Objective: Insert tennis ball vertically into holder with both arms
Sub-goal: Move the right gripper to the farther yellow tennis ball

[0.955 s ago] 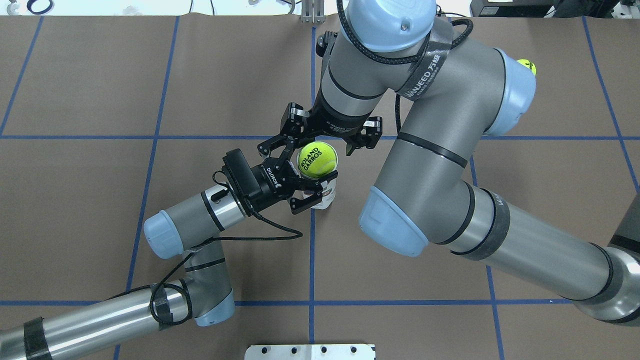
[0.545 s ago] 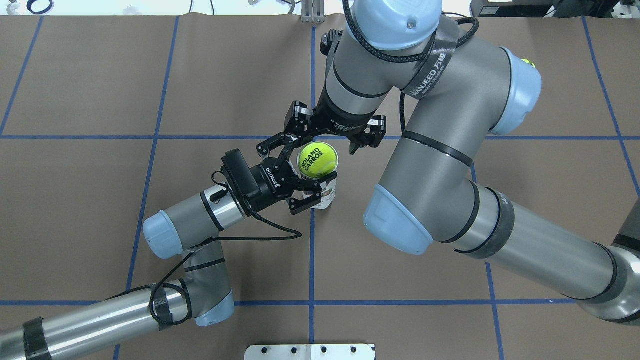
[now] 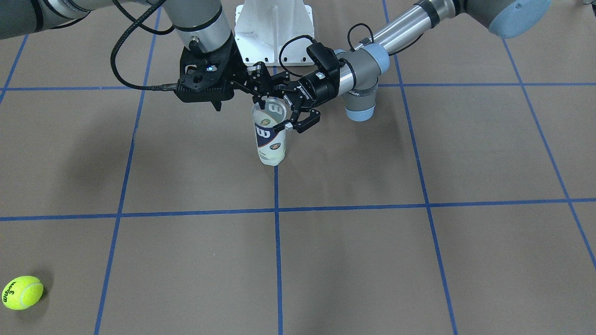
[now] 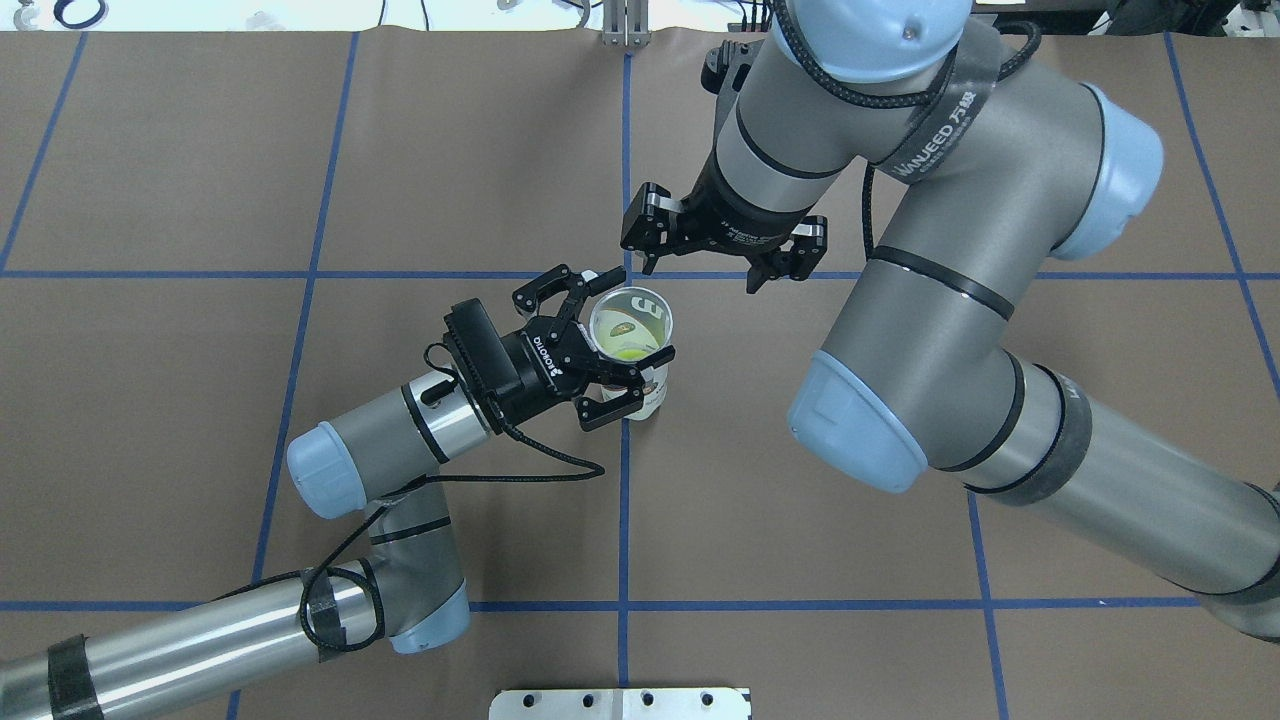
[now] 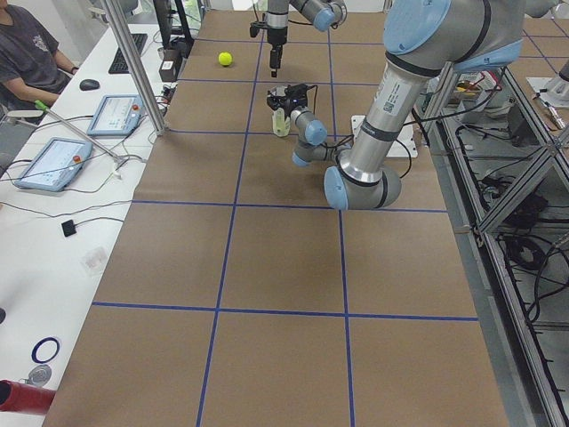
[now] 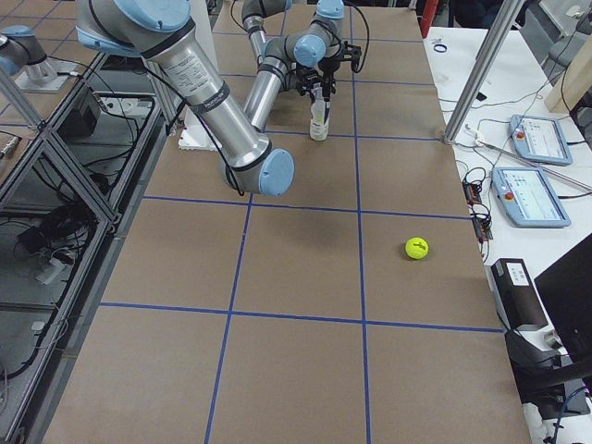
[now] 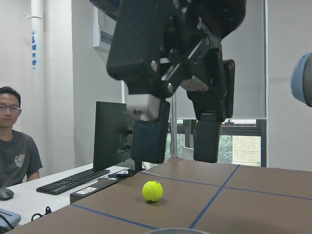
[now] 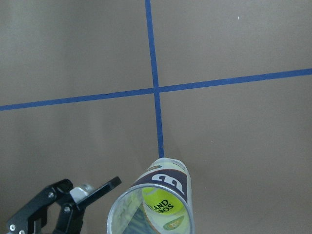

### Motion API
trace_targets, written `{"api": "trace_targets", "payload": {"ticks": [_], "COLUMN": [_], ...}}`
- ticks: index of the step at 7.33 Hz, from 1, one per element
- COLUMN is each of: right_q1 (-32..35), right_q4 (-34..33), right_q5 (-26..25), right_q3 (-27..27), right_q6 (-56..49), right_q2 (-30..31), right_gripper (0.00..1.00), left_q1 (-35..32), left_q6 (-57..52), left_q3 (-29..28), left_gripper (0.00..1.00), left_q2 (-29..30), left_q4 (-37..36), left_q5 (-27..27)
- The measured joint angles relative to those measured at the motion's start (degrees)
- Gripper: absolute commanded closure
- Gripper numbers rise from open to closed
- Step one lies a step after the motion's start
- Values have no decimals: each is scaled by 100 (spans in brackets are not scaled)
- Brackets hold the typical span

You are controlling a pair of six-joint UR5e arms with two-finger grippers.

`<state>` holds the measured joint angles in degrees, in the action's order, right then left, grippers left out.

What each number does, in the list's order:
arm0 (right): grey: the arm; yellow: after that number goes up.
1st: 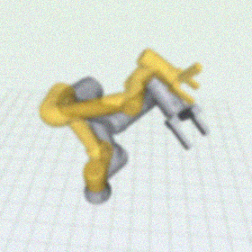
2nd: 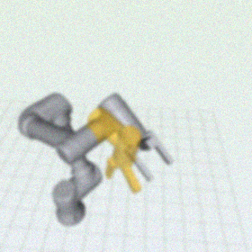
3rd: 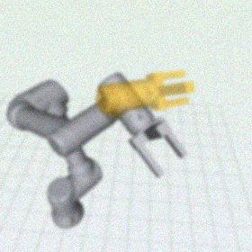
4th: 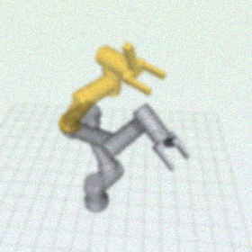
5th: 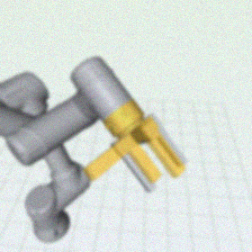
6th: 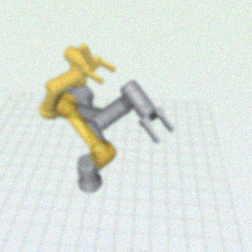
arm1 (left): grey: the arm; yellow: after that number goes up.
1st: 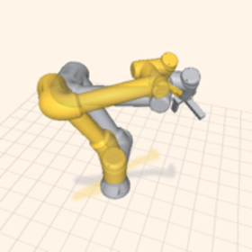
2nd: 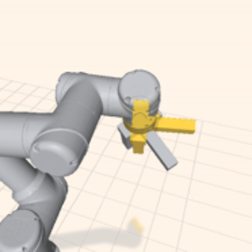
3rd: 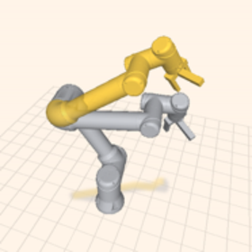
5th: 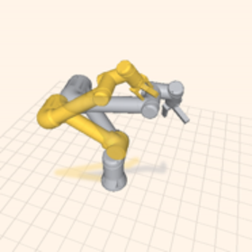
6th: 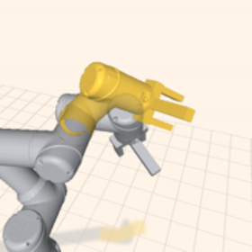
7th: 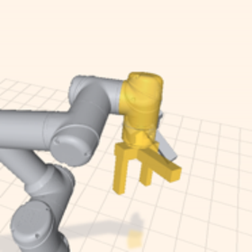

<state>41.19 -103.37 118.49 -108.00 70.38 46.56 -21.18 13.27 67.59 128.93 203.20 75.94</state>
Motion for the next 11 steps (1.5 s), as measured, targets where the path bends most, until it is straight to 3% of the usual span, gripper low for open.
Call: {"api": "trace_targets", "payload": {"ticks": [3,5,6,8,11], "right_q1": [932,1836,2184,2574,2609], "right_q4": [35,149,549,1974,3907], "right_q5": [90,257,283,268,-80], "right_q3": [146,1027,1730,3348,4893], "right_q6": [-1529,-2877,-3241,-3215,-2678], "right_q2": [829,1105,1120,984,857], "right_gripper": [4,4,3,2,2], "left_q1": [0,0,0,0,0], "left_q6": [0,0,0,0,0], "left_q3": [0,6,7,9,13], "left_gripper": [4,4,4,4,4], "left_q2": [-17,-38,-46,-60,-114], "left_q4": [0,6,7,9,27], "left_q5": [0,0,0,0,-23]}}
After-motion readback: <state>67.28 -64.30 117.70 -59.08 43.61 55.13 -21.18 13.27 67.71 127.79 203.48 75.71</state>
